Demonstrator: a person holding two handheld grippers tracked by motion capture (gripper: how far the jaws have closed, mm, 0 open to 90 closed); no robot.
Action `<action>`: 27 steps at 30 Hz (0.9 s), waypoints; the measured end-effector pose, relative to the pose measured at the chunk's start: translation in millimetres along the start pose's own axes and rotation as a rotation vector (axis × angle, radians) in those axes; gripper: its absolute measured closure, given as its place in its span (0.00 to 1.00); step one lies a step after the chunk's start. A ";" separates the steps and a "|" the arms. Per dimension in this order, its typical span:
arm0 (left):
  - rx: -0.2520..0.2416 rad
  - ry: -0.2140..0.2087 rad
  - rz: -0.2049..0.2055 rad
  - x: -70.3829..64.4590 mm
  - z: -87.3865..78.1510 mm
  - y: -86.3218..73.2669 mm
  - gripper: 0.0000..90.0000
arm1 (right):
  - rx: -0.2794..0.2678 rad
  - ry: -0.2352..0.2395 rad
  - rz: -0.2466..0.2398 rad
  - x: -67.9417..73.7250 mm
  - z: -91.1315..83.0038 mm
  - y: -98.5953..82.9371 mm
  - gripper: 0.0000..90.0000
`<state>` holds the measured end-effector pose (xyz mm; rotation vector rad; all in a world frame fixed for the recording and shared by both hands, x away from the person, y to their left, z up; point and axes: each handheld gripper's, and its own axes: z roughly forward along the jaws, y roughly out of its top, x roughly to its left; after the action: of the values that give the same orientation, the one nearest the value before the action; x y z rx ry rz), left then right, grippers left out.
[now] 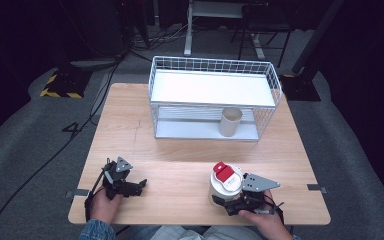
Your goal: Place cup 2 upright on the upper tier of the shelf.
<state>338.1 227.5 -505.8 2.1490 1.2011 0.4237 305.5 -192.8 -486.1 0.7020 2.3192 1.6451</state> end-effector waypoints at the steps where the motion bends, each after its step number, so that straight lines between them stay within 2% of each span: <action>1: -0.001 0.000 0.000 0.0 0.0 0.0 0.00 | 0.000 -0.003 -0.002 0.3 0.0 -0.1 0.14; 22: 0.000 0.000 0.000 0.0 0.0 0.0 0.00 | 0.015 -0.006 -0.018 0.5 0.0 1.8 0.14; 27: 0.000 0.000 0.000 0.0 0.0 0.0 0.00 | 0.035 -0.010 -0.024 1.4 0.2 4.7 0.14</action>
<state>338.1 227.5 -505.8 2.1486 1.2012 0.4240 305.6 -190.8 -481.7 0.6851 2.3462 1.5907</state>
